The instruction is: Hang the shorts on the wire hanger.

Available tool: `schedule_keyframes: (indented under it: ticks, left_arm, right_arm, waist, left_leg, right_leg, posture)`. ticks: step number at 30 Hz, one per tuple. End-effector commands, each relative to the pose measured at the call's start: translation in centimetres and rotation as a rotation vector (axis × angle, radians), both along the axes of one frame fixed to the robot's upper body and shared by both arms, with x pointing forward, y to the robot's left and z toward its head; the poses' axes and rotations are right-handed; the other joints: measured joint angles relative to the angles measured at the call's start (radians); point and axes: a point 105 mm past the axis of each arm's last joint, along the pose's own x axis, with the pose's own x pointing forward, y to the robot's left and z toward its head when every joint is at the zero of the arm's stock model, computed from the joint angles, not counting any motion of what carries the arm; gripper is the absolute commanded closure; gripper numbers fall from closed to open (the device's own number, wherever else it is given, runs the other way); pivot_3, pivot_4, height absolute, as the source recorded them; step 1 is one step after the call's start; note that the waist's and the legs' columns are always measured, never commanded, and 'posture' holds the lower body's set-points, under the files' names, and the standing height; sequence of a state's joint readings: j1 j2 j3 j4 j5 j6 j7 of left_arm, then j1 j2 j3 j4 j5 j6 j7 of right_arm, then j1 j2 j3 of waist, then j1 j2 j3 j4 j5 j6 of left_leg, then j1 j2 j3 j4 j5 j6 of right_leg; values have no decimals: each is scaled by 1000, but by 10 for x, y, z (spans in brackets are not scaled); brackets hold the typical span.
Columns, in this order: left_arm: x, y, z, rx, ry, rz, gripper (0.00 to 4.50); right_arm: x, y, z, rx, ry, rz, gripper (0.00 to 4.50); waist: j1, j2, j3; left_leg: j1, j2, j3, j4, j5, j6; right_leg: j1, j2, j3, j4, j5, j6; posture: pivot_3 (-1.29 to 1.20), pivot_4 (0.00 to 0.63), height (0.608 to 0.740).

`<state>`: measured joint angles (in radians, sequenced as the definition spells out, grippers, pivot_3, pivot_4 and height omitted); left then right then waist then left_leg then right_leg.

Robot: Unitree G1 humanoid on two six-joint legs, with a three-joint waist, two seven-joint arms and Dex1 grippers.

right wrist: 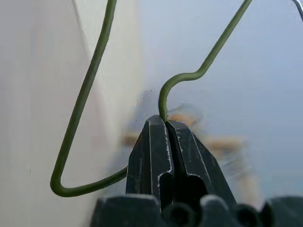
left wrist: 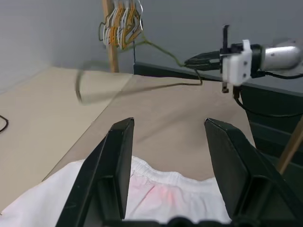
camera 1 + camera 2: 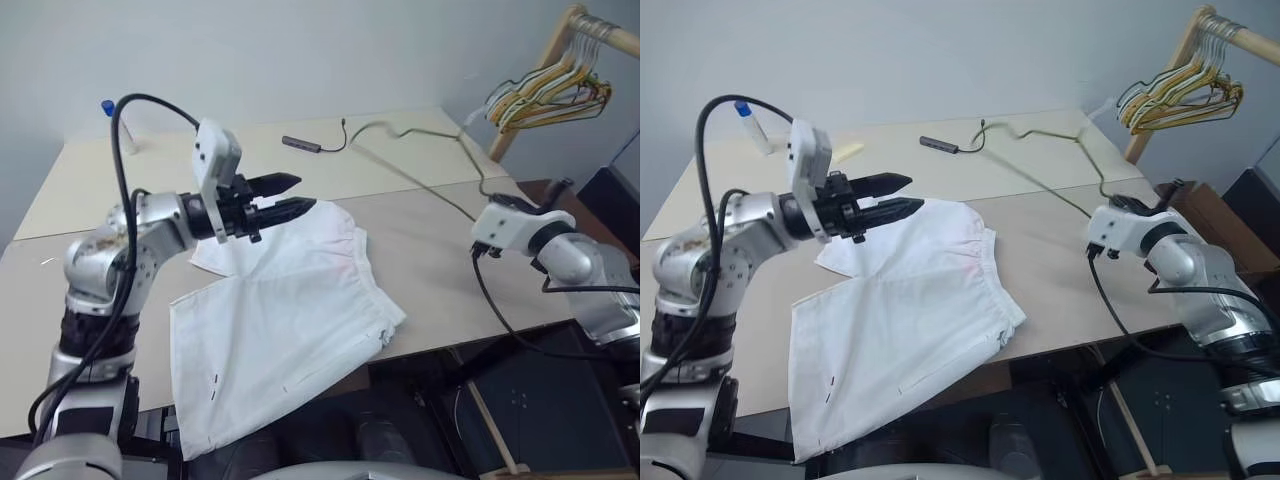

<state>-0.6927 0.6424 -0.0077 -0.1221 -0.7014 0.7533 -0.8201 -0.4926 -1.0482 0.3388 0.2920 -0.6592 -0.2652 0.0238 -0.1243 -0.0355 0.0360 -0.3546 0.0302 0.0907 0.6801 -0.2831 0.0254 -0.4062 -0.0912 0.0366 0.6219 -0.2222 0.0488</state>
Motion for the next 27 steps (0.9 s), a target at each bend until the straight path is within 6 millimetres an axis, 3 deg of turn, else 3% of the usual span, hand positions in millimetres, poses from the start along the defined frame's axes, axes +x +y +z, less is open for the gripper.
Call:
schedule_keyframes:
  ticks: [1, 9, 13, 16, 20, 24, 27]
  left_arm:
    - [10, -4, 8, 14, -1, -18, 1923]
    - [10, -15, -26, 193, 73, -179, 1923]
    - [21, -19, -39, 263, 110, -159, 1923]
    - [25, -22, -39, 241, 93, -169, 1923]
    - [12, -18, -19, 117, 36, -279, 1923]
    - [0, -1, -1, 14, 29, -339, 1158]
    - [20, 5, -3, 21, 14, -216, 236]
  right_arm:
    - [-3, 16, 21, -128, -175, 180, 4485]
    - [-8, 48, 39, -137, -264, 366, 4485]
    - [-11, 59, 47, -138, -293, 408, 4485]
    - [-12, 62, 49, -136, -300, 419, 4485]
    - [-10, 55, 43, -143, -275, 395, 4485]
    - [-12, 53, 41, -144, -266, 390, 4500]
    - [-12, 55, 42, -137, -270, 395, 4500]
  waist:
    - [-10, 0, 0]
    - [-56, 0, 0]
    - [-61, 0, 0]
    - [-61, 0, 0]
    - [-68, 0, 0]
    - [-84, 0, 0]
    - [-86, 0, 0]
  left_leg:
    - [0, 0, 0, 0, 0, 0]
    - [0, 0, -1, 0, 0, 0]
    - [0, 0, -1, 0, 0, 1]
    - [0, 0, -1, 0, -1, 2]
    - [-2, 0, 0, 0, -2, 3]
    - [-2, 1, 0, 0, -2, 4]
    - [-2, 1, 0, 0, -2, 4]
  right_leg:
    - [0, 0, 0, 0, 0, 0]
    - [1, 0, 3, -3, 1, 2]
    - [1, 0, 3, -5, 2, 3]
    - [2, 0, 3, -6, 2, 3]
    - [1, -1, 3, -7, 2, 4]
    - [1, -1, 3, -8, 2, 4]
    - [1, -1, 4, -8, 3, 5]
  posture:
    - [-132, 0, 740]
    - [-147, 0, 740]
    - [-157, 0, 740]
    - [-167, 0, 740]
    - [-172, 0, 740]
    - [-172, 0, 740]
    - [-165, 0, 740]
